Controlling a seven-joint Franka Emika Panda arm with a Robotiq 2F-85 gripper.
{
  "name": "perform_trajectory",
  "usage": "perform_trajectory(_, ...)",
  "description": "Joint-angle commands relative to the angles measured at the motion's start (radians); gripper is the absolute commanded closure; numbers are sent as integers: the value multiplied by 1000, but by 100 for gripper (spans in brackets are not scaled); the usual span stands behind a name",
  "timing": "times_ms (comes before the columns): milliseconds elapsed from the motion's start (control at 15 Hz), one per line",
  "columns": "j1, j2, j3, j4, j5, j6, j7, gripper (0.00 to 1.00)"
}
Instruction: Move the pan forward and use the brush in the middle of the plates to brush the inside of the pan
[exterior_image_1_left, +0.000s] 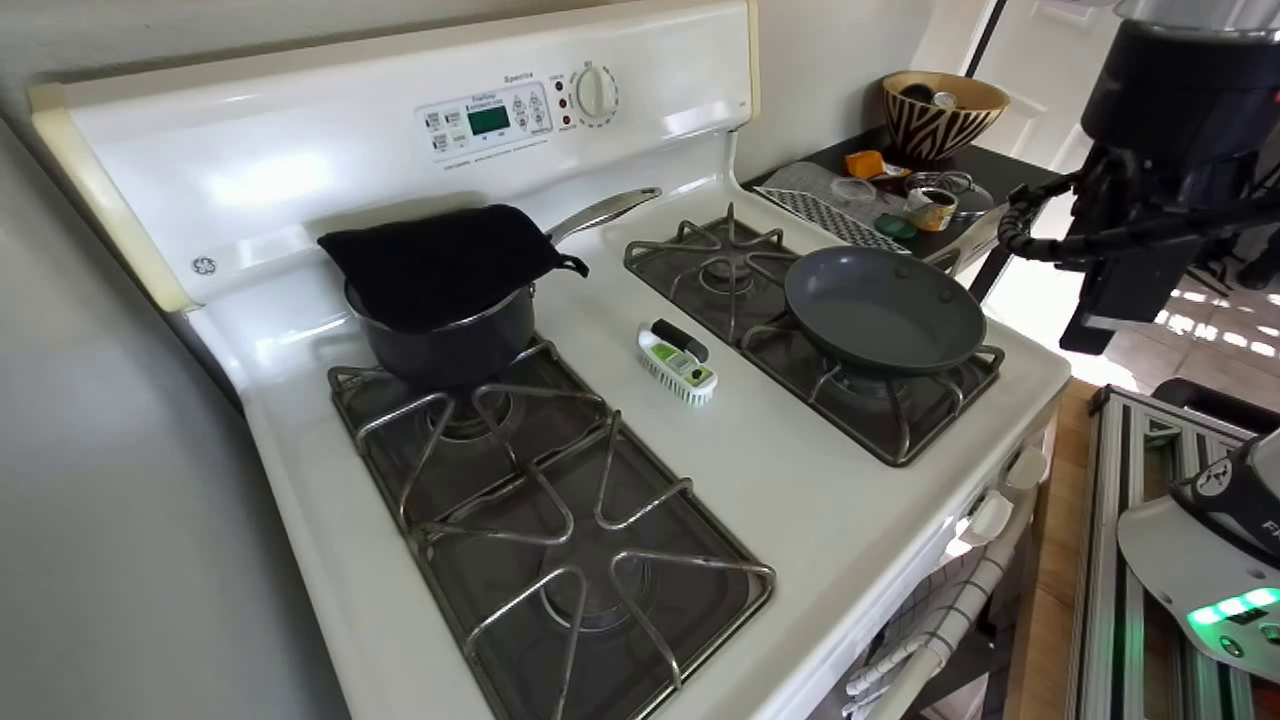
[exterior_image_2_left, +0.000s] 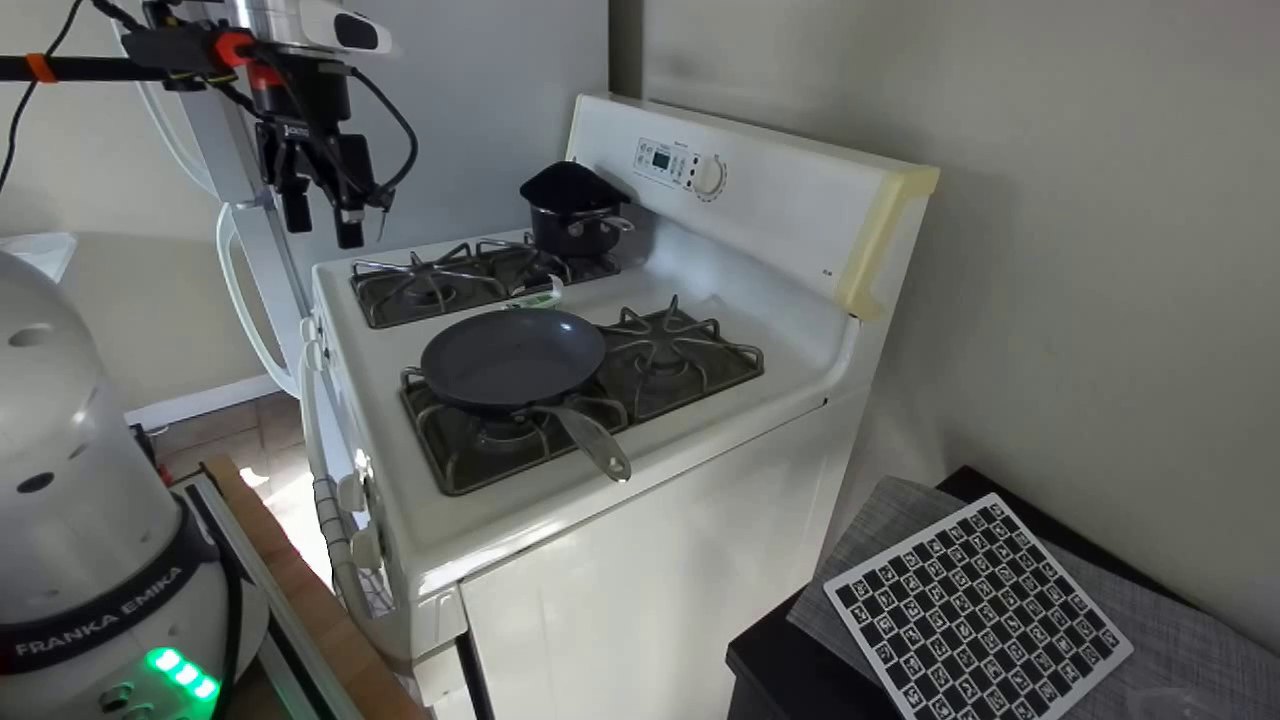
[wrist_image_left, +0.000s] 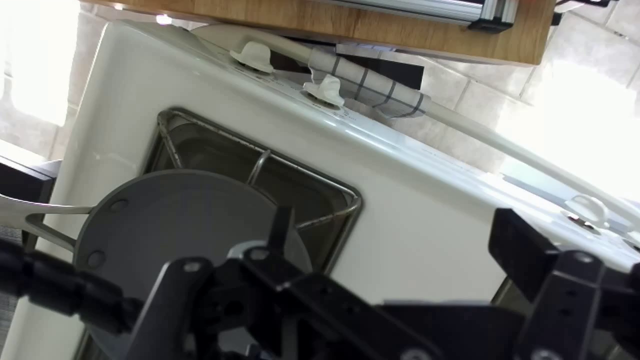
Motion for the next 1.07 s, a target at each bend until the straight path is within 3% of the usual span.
perform_trajectory(0, -63, 5, -1, -2, -44, 50, 55, 0)
perform_trajectory(467, -209, 32, -48, 4, -121, 144, 160, 0)
perform_trajectory(533, -183, 10, -41, 2, -116, 117, 133, 0)
perform_trajectory(1000, -205, 25, -54, 3, -118, 130, 144, 0)
